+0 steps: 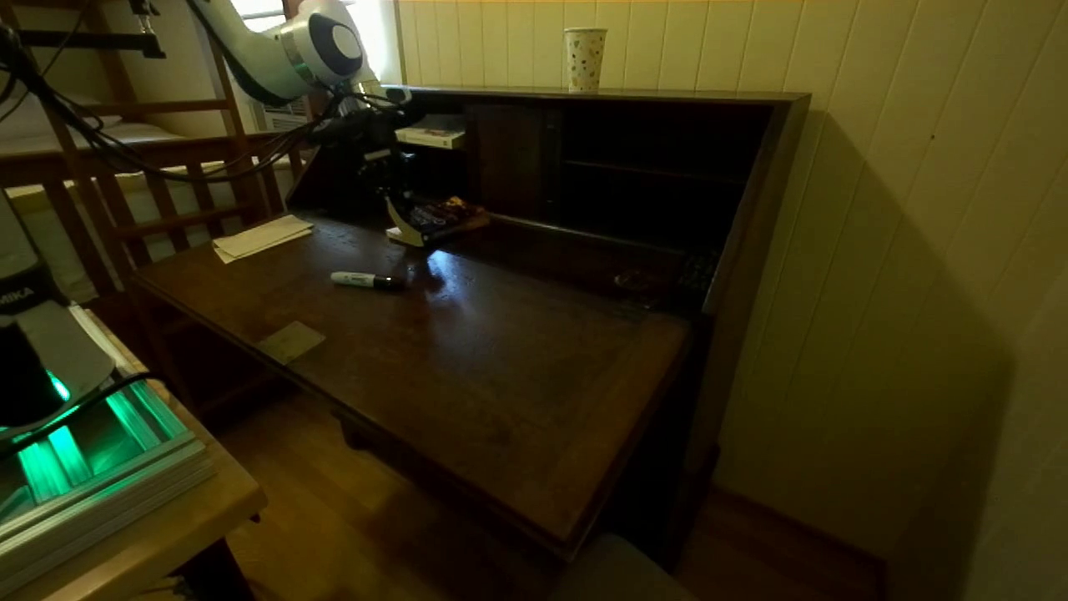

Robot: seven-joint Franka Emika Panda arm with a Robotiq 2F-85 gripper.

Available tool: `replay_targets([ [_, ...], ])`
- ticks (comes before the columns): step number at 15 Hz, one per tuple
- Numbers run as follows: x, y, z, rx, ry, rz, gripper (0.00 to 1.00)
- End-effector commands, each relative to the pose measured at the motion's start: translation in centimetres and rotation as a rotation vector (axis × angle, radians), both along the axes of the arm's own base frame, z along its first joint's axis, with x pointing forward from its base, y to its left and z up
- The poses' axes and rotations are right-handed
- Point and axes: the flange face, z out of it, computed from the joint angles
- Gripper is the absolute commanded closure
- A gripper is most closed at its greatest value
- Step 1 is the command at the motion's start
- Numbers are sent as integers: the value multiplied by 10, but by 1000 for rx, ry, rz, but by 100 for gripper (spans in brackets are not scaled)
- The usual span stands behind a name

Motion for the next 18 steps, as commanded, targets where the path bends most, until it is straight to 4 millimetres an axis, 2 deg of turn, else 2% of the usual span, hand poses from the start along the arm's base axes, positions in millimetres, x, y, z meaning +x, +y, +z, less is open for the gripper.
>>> replay_targets([
  [1, 1, 17, 3, -125, -82, 2, 94],
  [6, -8, 34, -6, -305, -137, 25, 94],
  [7, -10, 36, -6, -331, -143, 21, 60],
  [8, -13, 40, -6, -351, -156, 18, 49],
  [12, -21, 58, -5, -416, -203, 33, 22],
  [15, -25, 68, -14, -477, -223, 48, 2],
  [18, -27, 71, -24, -563, -236, 51, 0],
])
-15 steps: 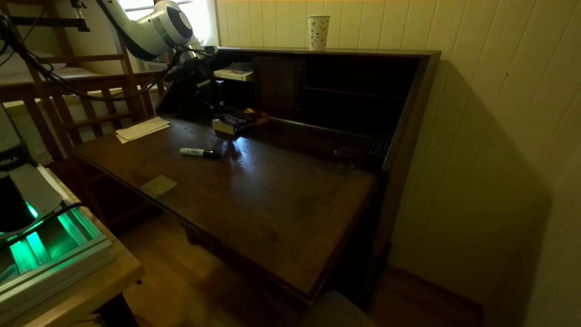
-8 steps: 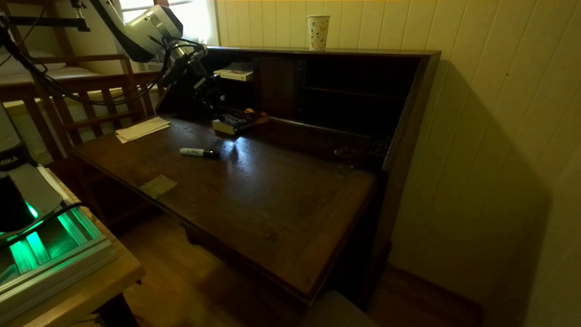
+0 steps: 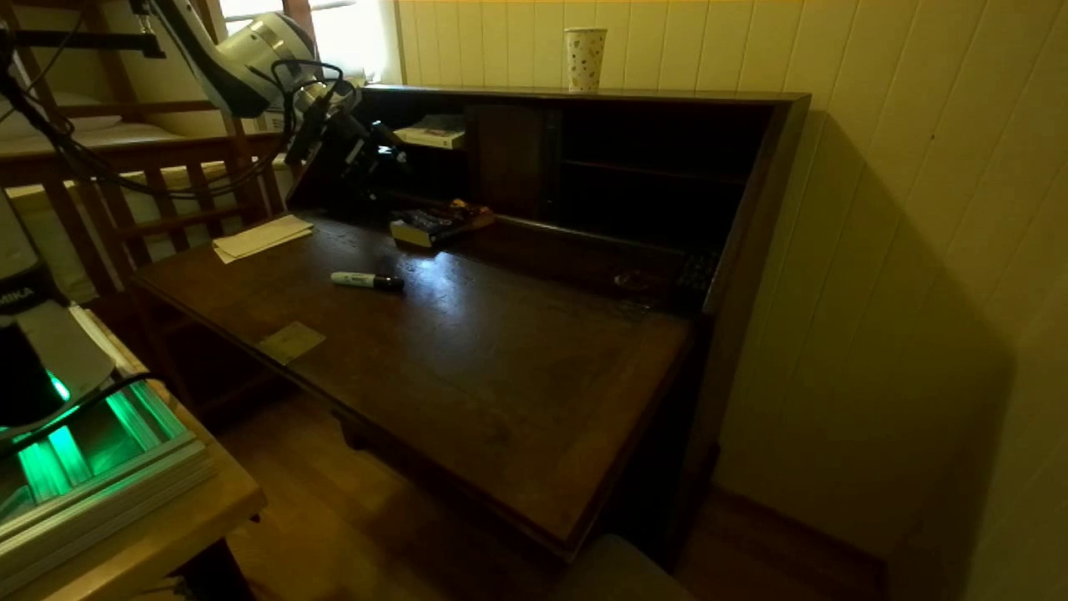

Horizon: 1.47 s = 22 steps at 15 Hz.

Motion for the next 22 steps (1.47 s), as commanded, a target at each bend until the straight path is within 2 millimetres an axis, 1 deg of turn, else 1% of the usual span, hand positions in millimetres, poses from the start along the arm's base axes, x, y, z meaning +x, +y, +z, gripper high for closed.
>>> replay_targets([
  [1, 2, 3, -14, -114, -37, -6, 0],
  [5, 3, -3, -30, -235, -16, -54, 0],
  [6, -4, -4, -22, -181, 3, -49, 0],
  [9, -1, -4, -29, -208, 11, -62, 0],
  [12, 0, -4, -29, -211, 10, -63, 0],
  [14, -1, -3, -41, -215, 30, -50, 0],
  [17, -6, -4, -50, -162, 50, -45, 0],
  [19, -10, -13, -56, -156, 55, -80, 0],
  [22, -12, -27, -59, -164, 60, -105, 0],
])
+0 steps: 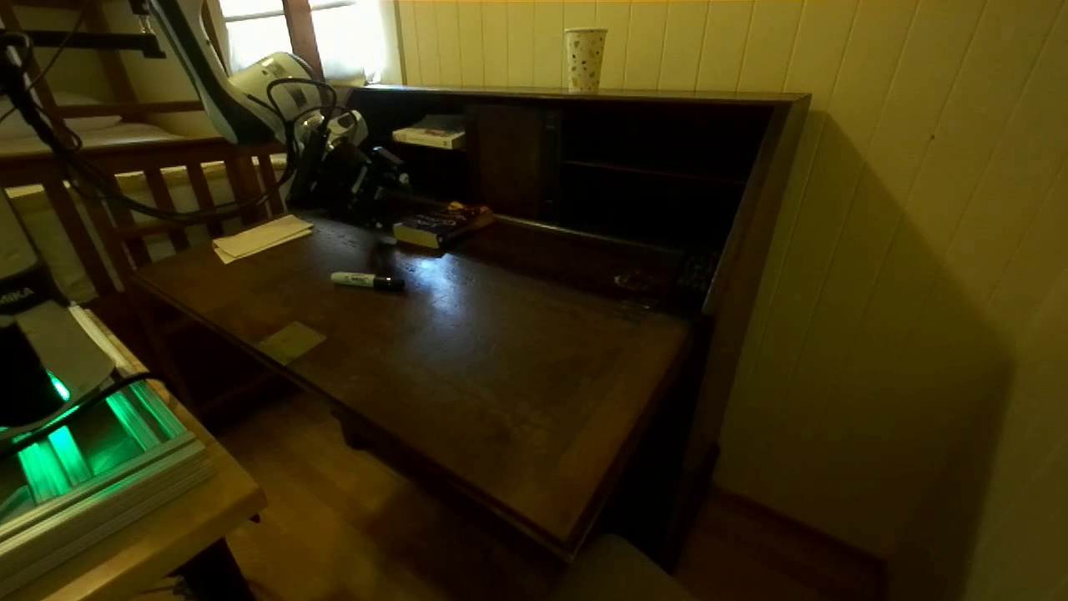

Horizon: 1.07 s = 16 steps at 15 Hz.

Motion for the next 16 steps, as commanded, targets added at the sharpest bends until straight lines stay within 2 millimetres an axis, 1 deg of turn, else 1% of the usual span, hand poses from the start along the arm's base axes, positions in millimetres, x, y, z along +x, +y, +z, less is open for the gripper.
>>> replay_targets([
  [1, -3, -13, -4, 14, 0, -35, 0],
  [2, -1, -15, -5, 12, 2, -34, 0],
  [3, 0, -16, -6, 9, 4, -35, 4],
  [4, 2, -16, -8, 8, 8, -31, 28],
  [5, 4, -16, -11, 4, 14, -26, 28],
  [6, 5, -16, -15, 3, 20, -20, 32],
  [11, 12, -15, -40, 8, 55, 20, 68],
  [13, 16, -16, -46, 21, 58, 49, 82],
  [15, 19, -17, -47, 38, 64, 76, 95],
  [16, 21, -18, -45, 42, 62, 90, 97],
])
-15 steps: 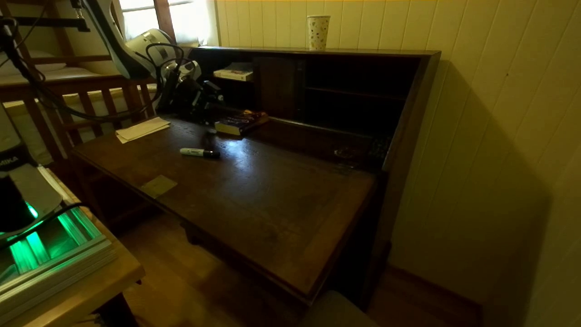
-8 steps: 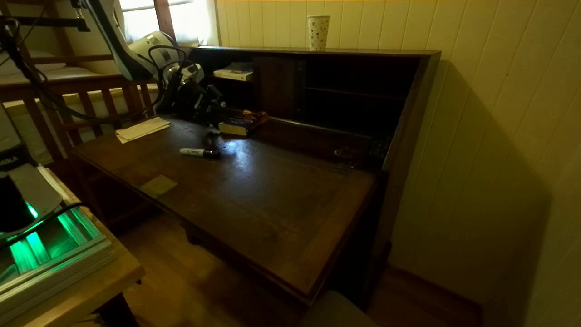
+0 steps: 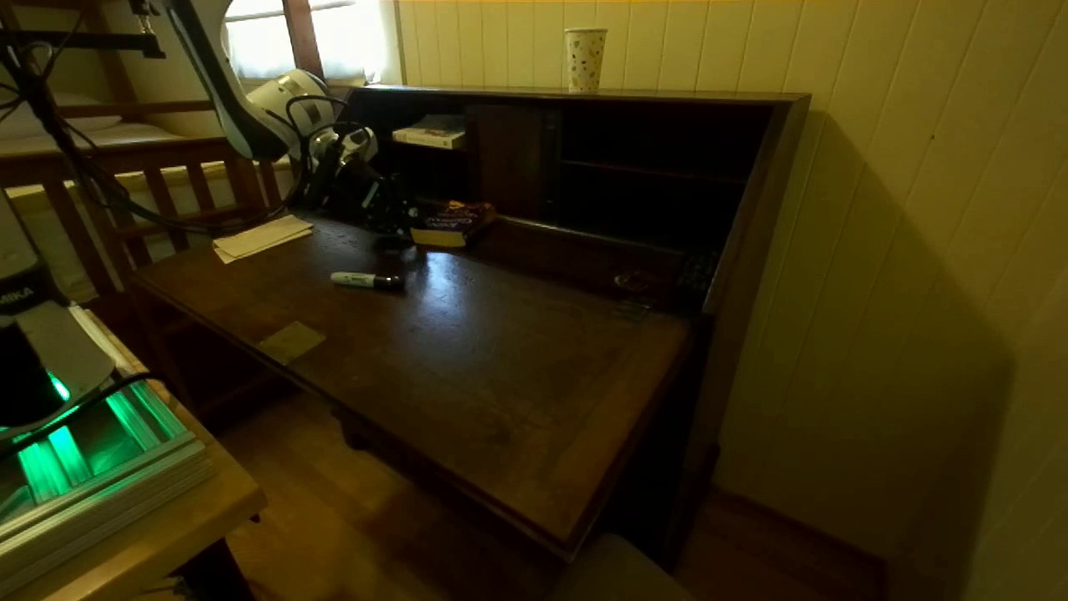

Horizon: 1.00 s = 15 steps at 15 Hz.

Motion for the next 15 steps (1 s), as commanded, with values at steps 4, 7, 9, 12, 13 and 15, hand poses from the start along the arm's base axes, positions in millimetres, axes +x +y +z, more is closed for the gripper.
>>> replay_targets([
  [4, 21, -11, -7, 108, 28, 109, 95],
  [7, 24, -14, 3, 194, 42, 144, 94],
  [9, 22, -17, 10, 236, 47, 163, 94],
  [12, 19, -21, 21, 311, 53, 196, 94],
  [13, 17, -21, 26, 339, 55, 209, 94],
  [15, 15, -19, 34, 400, 57, 245, 94],
])
